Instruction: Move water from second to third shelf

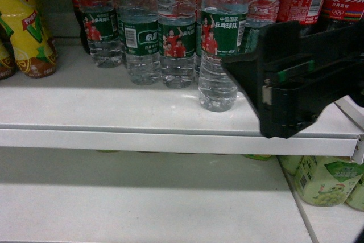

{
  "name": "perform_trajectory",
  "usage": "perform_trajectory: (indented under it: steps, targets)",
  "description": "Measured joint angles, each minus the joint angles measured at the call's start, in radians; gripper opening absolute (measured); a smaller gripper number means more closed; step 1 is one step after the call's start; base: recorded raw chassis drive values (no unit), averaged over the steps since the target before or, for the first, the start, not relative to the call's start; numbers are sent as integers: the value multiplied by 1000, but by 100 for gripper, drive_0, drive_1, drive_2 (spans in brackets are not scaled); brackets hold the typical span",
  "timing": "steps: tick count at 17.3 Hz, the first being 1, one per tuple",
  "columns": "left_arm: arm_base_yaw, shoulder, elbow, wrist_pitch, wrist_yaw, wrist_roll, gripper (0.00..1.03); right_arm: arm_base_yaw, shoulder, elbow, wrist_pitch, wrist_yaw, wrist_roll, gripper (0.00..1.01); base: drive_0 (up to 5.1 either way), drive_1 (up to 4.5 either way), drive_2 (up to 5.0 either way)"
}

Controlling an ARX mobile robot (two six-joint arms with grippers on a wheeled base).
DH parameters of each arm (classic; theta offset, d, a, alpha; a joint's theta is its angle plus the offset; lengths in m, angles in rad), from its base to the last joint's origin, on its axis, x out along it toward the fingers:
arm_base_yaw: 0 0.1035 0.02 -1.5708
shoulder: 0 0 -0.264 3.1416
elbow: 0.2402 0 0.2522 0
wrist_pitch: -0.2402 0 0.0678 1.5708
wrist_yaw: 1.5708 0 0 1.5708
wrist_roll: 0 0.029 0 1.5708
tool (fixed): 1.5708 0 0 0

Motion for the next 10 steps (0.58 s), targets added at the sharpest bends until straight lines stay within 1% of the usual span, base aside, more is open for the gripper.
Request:
perform_trajectory:
  steps: [3,4,8,10]
  targets:
    - [0,0,0,0,0,0,98,39,55,52,3,3,21,98,0,0,0]
    - [0,0,0,0,0,0,98,43,72,70,2,11,24,98,0,0,0]
    - [0,0,0,0,0,0,98,55,163,164,-13,72,78,98,0,0,0]
    - [0,0,0,0,0,0,98,55,212,204,-25,108,97,98,0,0,0]
